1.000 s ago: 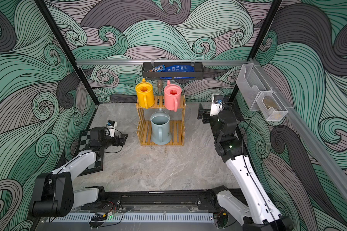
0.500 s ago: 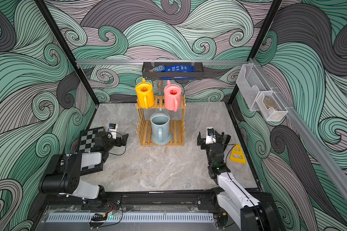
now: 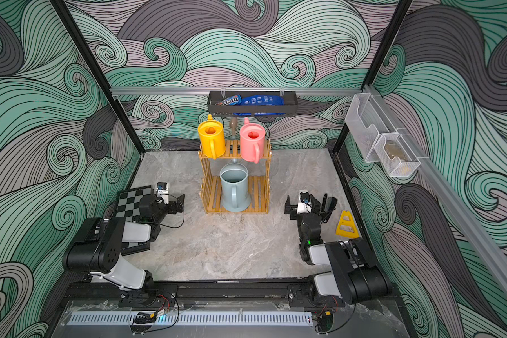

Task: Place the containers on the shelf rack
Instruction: Reset both arms

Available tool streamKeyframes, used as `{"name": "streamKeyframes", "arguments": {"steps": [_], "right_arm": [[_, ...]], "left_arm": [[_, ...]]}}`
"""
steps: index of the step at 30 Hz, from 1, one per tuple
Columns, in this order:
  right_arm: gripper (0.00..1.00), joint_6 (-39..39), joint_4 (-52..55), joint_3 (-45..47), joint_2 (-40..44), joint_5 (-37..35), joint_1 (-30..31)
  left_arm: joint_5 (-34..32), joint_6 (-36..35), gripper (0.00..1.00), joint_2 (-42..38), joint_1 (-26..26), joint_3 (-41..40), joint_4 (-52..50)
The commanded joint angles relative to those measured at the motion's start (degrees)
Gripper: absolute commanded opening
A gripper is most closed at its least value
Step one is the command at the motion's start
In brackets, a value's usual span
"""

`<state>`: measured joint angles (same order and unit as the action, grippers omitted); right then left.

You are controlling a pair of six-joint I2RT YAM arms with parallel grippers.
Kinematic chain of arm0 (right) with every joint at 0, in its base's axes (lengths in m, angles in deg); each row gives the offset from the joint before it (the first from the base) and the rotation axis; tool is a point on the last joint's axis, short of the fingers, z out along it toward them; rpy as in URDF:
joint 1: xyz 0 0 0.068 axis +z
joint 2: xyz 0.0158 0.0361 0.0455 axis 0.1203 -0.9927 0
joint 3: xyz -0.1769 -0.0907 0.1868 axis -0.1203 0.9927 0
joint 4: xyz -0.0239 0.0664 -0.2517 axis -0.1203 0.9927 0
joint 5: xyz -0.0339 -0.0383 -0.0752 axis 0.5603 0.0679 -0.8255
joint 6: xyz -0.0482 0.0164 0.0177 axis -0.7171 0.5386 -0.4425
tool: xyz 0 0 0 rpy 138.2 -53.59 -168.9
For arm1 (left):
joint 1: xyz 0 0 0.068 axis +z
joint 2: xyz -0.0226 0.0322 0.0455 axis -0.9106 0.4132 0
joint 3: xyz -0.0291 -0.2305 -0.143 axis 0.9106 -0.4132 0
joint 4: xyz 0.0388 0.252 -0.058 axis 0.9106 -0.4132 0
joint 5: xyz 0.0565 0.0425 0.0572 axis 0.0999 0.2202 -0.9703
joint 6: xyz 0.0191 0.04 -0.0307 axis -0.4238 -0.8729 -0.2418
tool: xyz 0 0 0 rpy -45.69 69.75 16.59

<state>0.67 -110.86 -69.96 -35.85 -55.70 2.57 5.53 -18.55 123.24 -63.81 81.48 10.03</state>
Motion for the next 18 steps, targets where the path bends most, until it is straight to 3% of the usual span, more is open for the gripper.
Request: {"name": "streamKeyframes", "arguments": {"steps": [1,4,8,18], "right_arm": [[0.99,3.5,-9.3,-0.7,-4.8,0.6,-2.0],[0.99,2.4,-17.6,-0.2,-10.7,2.2,-2.7],[0.99,3.9,-6.1,-4.5,-9.0,4.4,-3.8],[0.99,3.3,-9.8,-3.5,-9.7,4.7,-3.8]], "left_arm": [[-1.0,0.0,0.99,0.3,-0.5,2.0,0.0],[-1.5,-0.2,0.99,0.3,-0.8,2.2,-0.4],[-2.2,-0.4,0.99,0.3,-1.2,2.3,-0.6],[-3.6,-0.6,0.99,0.2,-1.8,2.5,-0.9]]}}
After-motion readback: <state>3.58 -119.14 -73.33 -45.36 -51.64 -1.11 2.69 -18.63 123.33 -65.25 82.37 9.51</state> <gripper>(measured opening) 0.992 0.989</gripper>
